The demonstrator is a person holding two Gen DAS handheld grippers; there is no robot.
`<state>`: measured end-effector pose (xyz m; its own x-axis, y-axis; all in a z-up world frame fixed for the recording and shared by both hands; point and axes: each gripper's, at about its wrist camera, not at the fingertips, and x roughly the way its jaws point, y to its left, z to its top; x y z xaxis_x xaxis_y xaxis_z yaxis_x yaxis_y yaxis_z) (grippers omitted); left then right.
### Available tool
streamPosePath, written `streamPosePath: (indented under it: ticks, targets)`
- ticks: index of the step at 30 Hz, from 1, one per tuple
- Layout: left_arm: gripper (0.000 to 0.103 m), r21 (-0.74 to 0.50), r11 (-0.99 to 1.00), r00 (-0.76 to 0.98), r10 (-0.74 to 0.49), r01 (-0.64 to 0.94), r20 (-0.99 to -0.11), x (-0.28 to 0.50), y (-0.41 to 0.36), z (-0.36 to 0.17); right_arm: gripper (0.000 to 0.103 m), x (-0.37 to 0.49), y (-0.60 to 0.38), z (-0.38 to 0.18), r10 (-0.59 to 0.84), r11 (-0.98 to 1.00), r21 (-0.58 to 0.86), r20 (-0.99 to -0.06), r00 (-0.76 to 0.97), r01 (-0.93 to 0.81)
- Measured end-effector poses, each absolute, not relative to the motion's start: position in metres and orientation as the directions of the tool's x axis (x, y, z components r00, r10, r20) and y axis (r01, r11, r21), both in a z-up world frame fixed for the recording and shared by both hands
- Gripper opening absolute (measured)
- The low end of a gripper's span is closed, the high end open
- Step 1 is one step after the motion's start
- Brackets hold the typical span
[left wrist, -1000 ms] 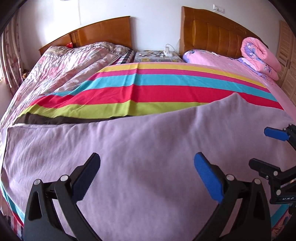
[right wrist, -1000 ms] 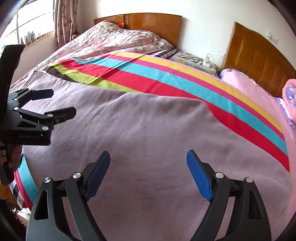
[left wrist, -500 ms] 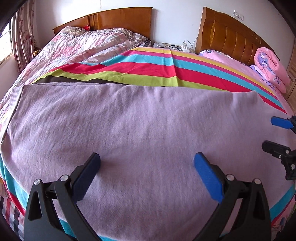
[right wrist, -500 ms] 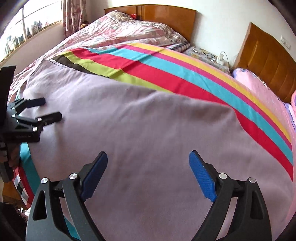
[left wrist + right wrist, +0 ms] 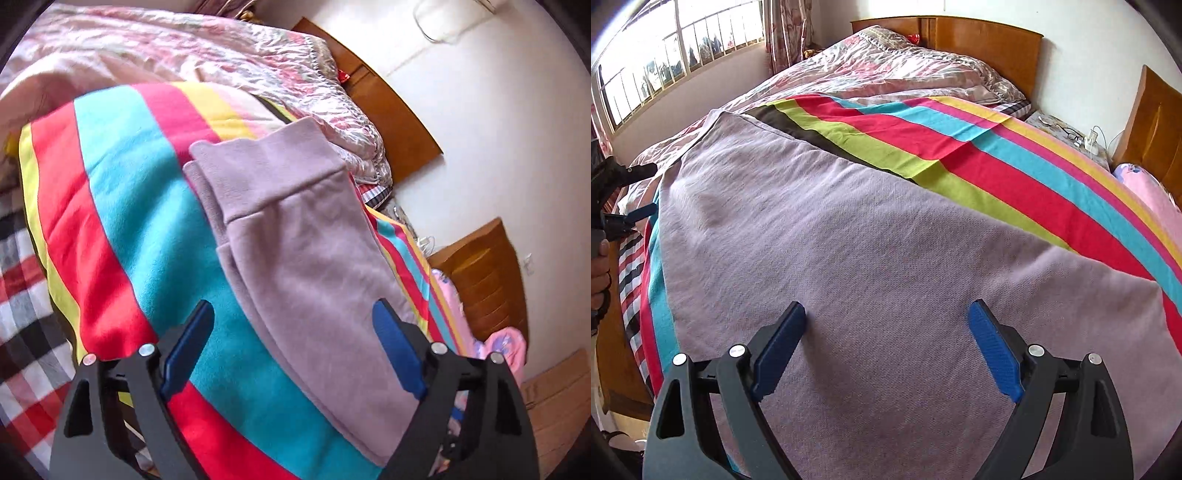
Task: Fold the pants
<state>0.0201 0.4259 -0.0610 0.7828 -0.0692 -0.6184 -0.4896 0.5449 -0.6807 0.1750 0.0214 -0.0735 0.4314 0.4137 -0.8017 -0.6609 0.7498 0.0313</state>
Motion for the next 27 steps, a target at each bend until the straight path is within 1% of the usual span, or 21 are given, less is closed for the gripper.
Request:
streamPosePath:
  ticks: [2, 4, 6, 7, 9, 11, 13, 14, 15, 17, 19, 21, 23, 25, 27]
  targets:
    - [0.082, -0.718, 0.493, 0.792, -0.089, -0.492, -0.604, 0.02, 0.436, -0.071, 0.087, 0.175, 0.02, -0.074, 0.419, 0.751, 0.04, -0.8, 0.43, -0.659]
    - [0.079, -0.721, 0.496, 0.803, -0.076, -0.483, -0.591, 0.022, 0.438, -0.071, 0.087, 0.174, 0.02, -0.075, 0.419, 0.752, 0.039, -0.799, 0.431, -0.658]
    - [0.07, -0.714, 0.503, 0.805, -0.06, -0.487, -0.59, 0.027, 0.44, -0.069, 0.088, 0.175, 0.02, -0.074, 0.419, 0.751, 0.039, -0.8, 0.43, -0.659]
    - [0.068, -0.718, 0.497, 0.81, -0.049, -0.487, -0.584, 0.028, 0.444, -0.068, 0.088, 0.175, 0.02, -0.075, 0.42, 0.75, 0.04, -0.799, 0.43, -0.66]
    - [0.058, -0.737, 0.468, 0.818, -0.051, -0.487, -0.572, 0.032, 0.455, -0.071, 0.088, 0.174, 0.018, -0.075, 0.424, 0.75, 0.042, -0.796, 0.432, -0.66]
    - [0.054, -0.764, 0.438, 0.832, -0.062, -0.474, -0.552, 0.034, 0.469, -0.072, 0.088, 0.175, 0.017, -0.075, 0.43, 0.75, 0.049, -0.794, 0.431, -0.659]
    - [0.041, -0.773, 0.419, 0.836, -0.056, -0.476, -0.545, 0.037, 0.478, -0.072, 0.088, 0.175, 0.016, -0.075, 0.435, 0.75, 0.054, -0.791, 0.431, -0.659]
    - [0.029, -0.772, 0.421, 0.836, -0.055, -0.477, -0.546, 0.038, 0.481, -0.072, 0.088, 0.175, 0.016, -0.075, 0.437, 0.75, 0.054, -0.789, 0.432, -0.659]
    - [0.022, -0.775, 0.422, 0.838, -0.059, -0.471, -0.542, 0.039, 0.482, -0.072, 0.088, 0.175, 0.016, -0.076, 0.438, 0.75, 0.054, -0.788, 0.433, -0.659]
    - [0.018, -0.783, 0.415, 0.845, -0.061, -0.462, -0.531, 0.039, 0.481, -0.073, 0.088, 0.175, 0.016, -0.076, 0.439, 0.75, 0.055, -0.786, 0.435, -0.659]
    - [0.016, -0.793, 0.4, 0.852, -0.054, -0.46, -0.521, 0.038, 0.481, -0.074, 0.089, 0.175, 0.017, -0.076, 0.443, 0.748, 0.061, -0.786, 0.43, -0.661]
    - [0.015, -0.77, 0.407, 0.841, -0.01, -0.491, -0.541, 0.038, 0.474, -0.064, 0.091, 0.176, 0.015, -0.075, 0.46, 0.742, 0.083, -0.785, 0.415, -0.665]
    - [0.015, -0.702, 0.506, 0.836, 0.074, -0.501, -0.543, 0.044, 0.452, -0.031, 0.091, 0.18, 0.01, -0.074, 0.488, 0.739, 0.129, -0.779, 0.393, -0.661]
    - [0.015, -0.617, 0.633, 0.847, 0.123, -0.468, -0.517, 0.059, 0.416, 0.013, 0.091, 0.18, 0.007, -0.074, 0.497, 0.732, 0.149, -0.785, 0.37, -0.665]
    - [0.015, -0.528, 0.75, 0.872, 0.132, -0.398, -0.471, 0.077, 0.373, 0.056, 0.092, 0.174, 0.013, -0.075, 0.453, 0.712, 0.074, -0.808, 0.376, -0.698]
